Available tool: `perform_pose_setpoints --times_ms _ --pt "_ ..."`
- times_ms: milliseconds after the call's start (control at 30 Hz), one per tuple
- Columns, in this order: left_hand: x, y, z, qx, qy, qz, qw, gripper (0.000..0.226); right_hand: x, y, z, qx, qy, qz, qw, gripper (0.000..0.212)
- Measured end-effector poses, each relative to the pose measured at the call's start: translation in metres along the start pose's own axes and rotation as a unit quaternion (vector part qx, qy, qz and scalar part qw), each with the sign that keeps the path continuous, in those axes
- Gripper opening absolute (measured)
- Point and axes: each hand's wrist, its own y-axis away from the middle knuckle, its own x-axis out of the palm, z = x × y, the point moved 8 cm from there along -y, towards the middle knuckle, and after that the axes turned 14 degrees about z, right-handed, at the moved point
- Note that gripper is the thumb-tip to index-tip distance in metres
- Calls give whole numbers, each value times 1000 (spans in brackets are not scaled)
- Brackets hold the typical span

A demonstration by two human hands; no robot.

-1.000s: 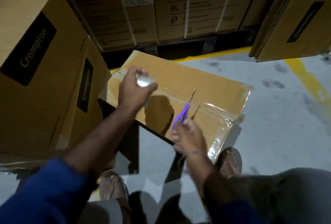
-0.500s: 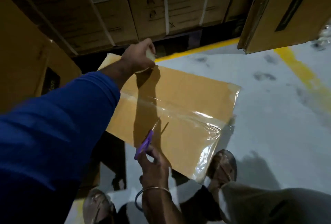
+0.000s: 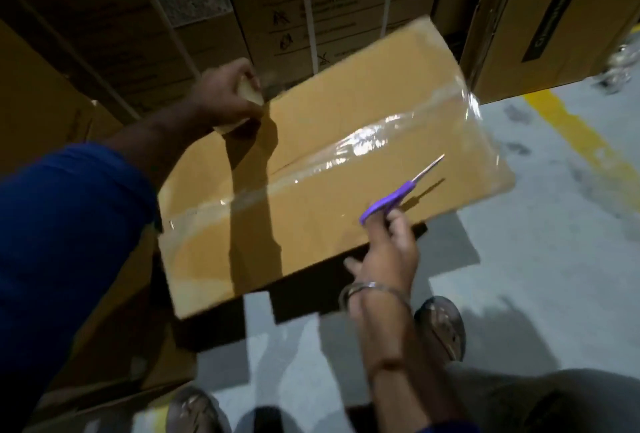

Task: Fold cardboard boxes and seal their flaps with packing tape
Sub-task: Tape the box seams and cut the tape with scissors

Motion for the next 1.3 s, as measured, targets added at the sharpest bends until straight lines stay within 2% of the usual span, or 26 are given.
perform_pose_setpoints --times_ms 100,200,300,400,500,533,600,733,800,867,967,1067,1200,1300 --pt "-27 41 22 -2 57 -21 998 39 13 -41 62 -71 52 42 995 15" --pt "-28 92 55 -18 158 -40 987 31 43 -77 101 -77 144 104 981 25" --pt "-7 135 91 -60 230 -67 969 29 70 -101 99 -33 202 170 964 30" --pt "23 164 124 -115 298 -114 941 30 96 -117 77 -7 256 228 940 23" --pt "44 177 144 -123 384 -169 899 33 102 -129 51 8 300 245 922 8" --pt "46 179 147 -122 385 -183 896 33 99 -133 43 13 296 249 922 9" --pt "52 180 146 -113 373 -193 900 35 90 -134 31 27 292 242 925 22" --pt "60 188 154 -123 299 -184 928 36 63 -117 3 57 302 241 920 48" --pt "73 196 176 -169 274 -157 934 34 41 -96 -22 104 300 244 916 41" --pt "90 207 198 -212 271 -126 931 34 22 -71 -48 116 302 248 913 21" --pt "114 223 222 -251 268 -94 925 37 -5 -35 -94 115 316 256 906 23" --pt "127 235 236 -261 278 -112 918 36 -22 -11 -128 142 272 237 922 12" --pt "129 237 235 -243 284 -118 920 35 -4 0 -126 135 260 229 928 14" --pt "118 228 215 -216 315 -130 915 31 16 -11 -93 84 280 233 927 14"
